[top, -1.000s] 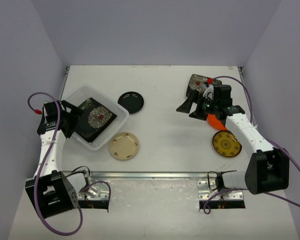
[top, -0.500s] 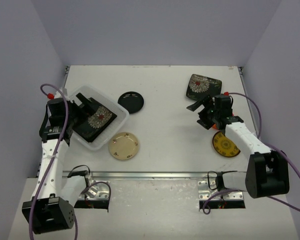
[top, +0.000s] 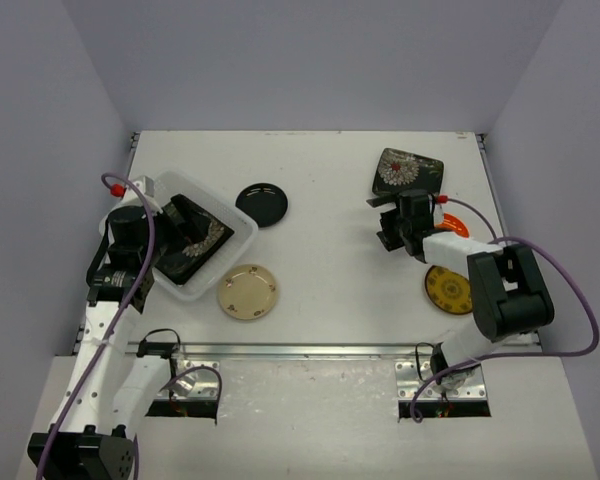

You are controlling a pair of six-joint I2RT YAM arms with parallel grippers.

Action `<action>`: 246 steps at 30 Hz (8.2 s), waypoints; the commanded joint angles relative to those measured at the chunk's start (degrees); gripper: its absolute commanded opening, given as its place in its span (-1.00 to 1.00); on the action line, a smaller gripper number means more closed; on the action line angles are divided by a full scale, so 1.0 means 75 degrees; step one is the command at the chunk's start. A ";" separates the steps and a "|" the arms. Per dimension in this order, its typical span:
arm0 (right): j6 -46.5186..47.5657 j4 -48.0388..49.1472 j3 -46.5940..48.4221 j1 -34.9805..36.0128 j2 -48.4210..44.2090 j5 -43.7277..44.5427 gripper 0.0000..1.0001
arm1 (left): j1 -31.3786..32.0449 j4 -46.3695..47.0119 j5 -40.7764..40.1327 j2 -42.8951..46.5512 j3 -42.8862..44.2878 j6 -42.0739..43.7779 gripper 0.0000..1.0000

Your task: Place the plates into the plastic bin on the countertop

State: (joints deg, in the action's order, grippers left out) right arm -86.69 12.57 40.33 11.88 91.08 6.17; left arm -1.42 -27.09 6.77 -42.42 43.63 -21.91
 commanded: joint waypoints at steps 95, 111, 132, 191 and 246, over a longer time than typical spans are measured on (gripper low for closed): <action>0.6217 -0.2153 0.2692 0.0401 -0.0829 -0.9196 -1.00 | 0.2263 0.1183 0.4286 -0.5109 0.2984 0.0047 -1.00; 0.7133 -0.3543 0.1992 -0.0702 -0.1400 -0.7275 0.98 | -0.2083 -0.0019 0.1241 -0.2088 0.2003 -0.2703 -1.00; 0.7417 -0.3774 0.1568 -0.0717 -0.1570 -0.6866 0.98 | -0.3404 0.0293 0.0394 -0.1505 -0.0451 -0.2938 -0.89; 0.4831 0.0059 0.2018 0.3994 0.3900 -0.4613 -1.00 | -0.1078 -0.0549 0.1357 -0.1223 0.0754 0.0167 1.00; 0.5674 -0.0253 0.1236 0.0995 0.1637 -0.4887 0.98 | -0.2482 0.1328 -0.1242 -0.2506 -0.0640 -0.3313 0.72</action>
State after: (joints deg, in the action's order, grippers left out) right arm -43.58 4.27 41.53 19.51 94.86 -30.61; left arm -19.33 -21.00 -2.63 -61.08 37.20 -47.57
